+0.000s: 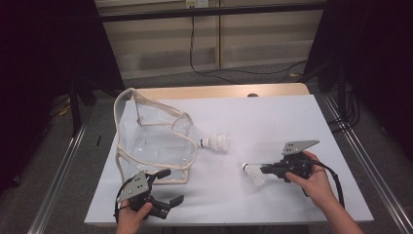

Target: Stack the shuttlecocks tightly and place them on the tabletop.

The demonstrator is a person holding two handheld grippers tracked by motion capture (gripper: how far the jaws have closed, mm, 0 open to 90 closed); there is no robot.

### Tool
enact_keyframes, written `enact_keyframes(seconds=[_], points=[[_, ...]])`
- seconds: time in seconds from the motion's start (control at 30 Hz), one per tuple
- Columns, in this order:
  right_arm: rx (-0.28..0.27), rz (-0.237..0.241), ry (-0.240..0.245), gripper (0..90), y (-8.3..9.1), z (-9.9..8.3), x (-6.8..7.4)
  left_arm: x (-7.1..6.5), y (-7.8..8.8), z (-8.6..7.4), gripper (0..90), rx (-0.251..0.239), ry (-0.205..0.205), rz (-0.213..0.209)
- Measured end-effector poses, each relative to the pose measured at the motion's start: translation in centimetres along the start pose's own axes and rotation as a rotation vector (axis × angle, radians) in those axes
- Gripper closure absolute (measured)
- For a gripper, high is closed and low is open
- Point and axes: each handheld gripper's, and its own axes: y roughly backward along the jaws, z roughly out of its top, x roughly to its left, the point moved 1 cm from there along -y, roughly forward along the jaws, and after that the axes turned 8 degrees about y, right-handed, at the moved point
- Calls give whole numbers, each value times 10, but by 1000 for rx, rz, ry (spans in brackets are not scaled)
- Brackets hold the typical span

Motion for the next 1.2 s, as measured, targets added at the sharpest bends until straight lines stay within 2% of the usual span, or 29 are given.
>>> enact_keyframes(seconds=[0.5, 0.83, 1.2], points=[[-95, -53, -71, 900, -2, 24, -16, -1, 1, 0, 39, -6, 1, 0], [-109, -76, -78, 900, -6, 37, -24, 0, 2, 0, 39, -3, 1, 2], [-84, -89, -66, 900, -14, 47, -30, 1, 2, 0, 39, -3, 2, 3]])
